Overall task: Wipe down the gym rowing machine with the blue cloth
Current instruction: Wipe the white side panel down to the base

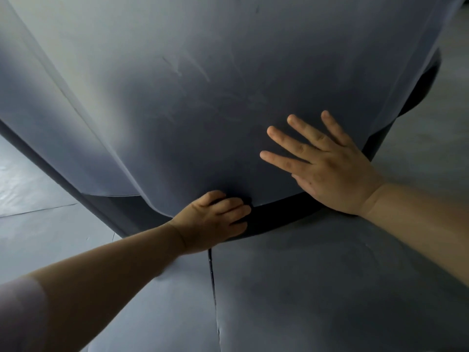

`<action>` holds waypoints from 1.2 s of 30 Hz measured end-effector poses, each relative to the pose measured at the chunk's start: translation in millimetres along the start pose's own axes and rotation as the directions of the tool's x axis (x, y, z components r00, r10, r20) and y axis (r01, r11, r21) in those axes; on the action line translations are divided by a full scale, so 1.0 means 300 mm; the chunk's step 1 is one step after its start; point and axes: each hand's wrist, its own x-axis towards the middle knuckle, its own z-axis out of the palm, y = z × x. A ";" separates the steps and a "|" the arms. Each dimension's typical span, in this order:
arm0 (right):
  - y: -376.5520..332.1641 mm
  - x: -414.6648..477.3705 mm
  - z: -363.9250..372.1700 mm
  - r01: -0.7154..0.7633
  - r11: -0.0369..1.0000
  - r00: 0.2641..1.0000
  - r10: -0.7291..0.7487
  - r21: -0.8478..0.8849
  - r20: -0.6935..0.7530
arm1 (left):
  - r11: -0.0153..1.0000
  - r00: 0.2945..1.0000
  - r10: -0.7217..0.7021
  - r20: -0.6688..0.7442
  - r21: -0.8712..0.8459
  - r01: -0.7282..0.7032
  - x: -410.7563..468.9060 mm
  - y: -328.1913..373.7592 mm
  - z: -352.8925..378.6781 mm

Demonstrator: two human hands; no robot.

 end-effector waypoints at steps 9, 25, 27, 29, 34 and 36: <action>0.032 -0.010 0.009 0.034 0.998 0.999 -0.034 0.045 -0.008 | 0.992 0.970 -0.127 -0.208 -0.031 0.123 0.060 -0.074 -0.046; 0.037 -0.028 -0.009 0.036 0.993 0.999 -0.035 0.109 -0.013 | 0.999 0.998 -0.011 0.064 0.047 0.008 -0.006 -0.033 -0.046; 0.063 -0.034 -0.030 0.021 0.995 1.000 -0.021 0.100 -0.001 | 0.998 0.980 0.037 0.195 0.042 -0.046 -0.022 0.008 -0.040; 0.092 -0.034 -0.048 -0.033 0.995 0.999 0.033 0.094 0.006 | 0.998 0.992 0.001 0.128 0.062 -0.009 0.029 0.009 -0.068; 0.109 -0.068 -0.051 -0.096 0.989 0.993 0.088 0.110 0.074 | 0.955 0.920 -0.287 -0.267 -0.005 0.297 0.285 -0.098 -0.200; 0.119 -0.088 -0.044 -0.098 0.989 0.991 0.087 0.110 0.103 | 0.963 0.930 -0.261 -0.258 -0.002 0.269 0.295 -0.082 -0.169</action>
